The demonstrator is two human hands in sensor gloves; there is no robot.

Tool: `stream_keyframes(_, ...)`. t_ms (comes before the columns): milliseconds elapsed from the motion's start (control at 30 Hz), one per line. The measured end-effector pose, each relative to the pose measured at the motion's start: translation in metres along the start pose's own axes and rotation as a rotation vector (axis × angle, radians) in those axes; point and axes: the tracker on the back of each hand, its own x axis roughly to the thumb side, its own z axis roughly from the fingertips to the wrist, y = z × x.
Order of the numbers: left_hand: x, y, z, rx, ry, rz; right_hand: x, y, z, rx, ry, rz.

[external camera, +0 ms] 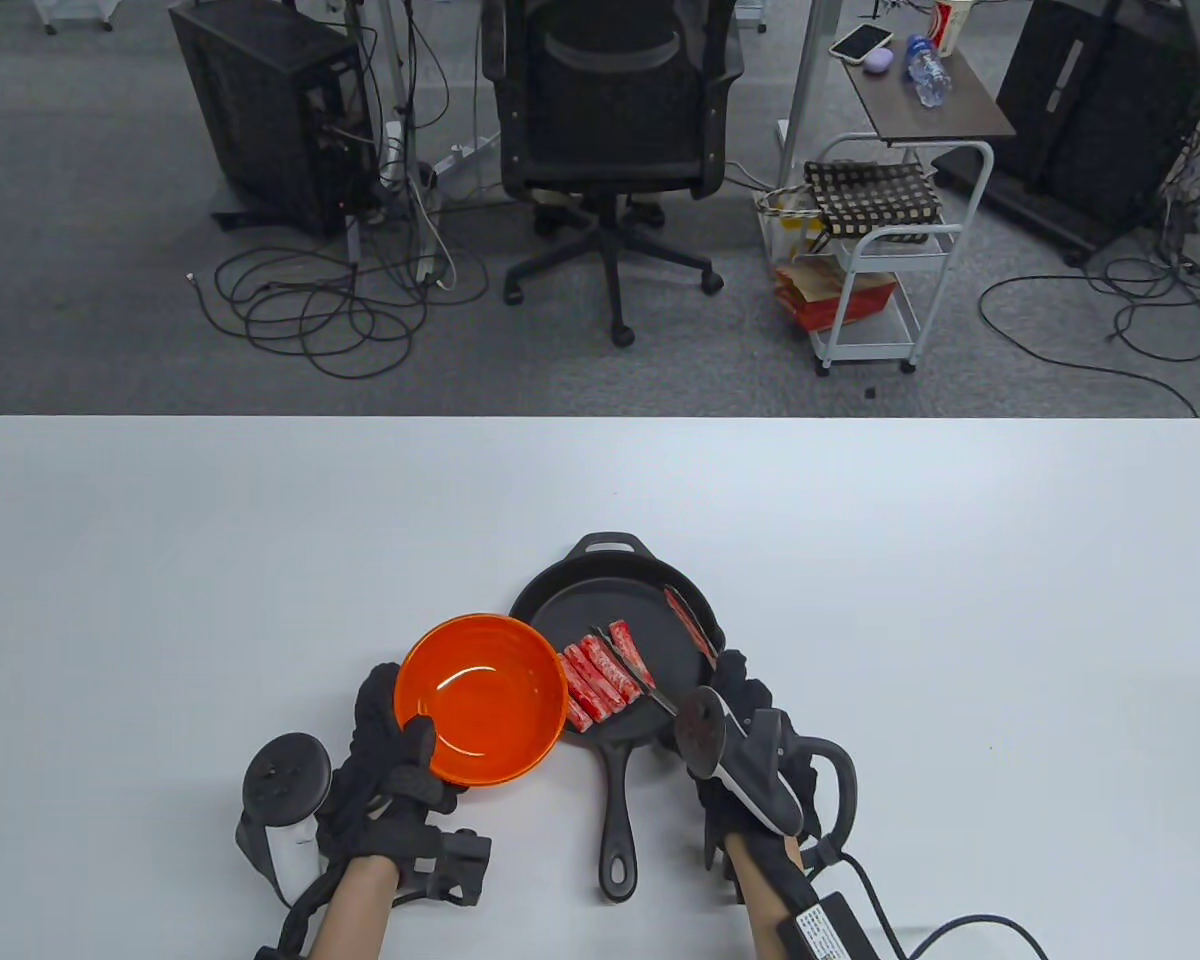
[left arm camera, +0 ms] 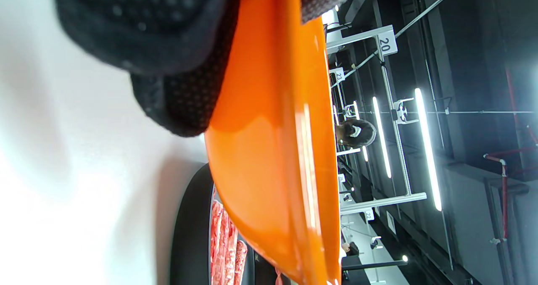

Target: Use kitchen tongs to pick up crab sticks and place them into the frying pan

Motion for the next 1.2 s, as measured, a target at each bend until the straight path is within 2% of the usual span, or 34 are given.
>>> stream_keyframes(267,-0.004,0.007,-0.001,0.031,0.029,0.022,-0.002,-0.003,0.003,-0.034,-0.006,-0.013)
stream_keyframes(600,-0.025,0.039,-0.011,0.181,0.157,0.043,-0.005,-0.004,0.004,-0.033,-0.006,-0.046)
stream_keyframes(1200,-0.043,0.039,-0.018,0.222,0.288,-0.122,-0.008,-0.006,0.006,-0.031,-0.009,-0.086)
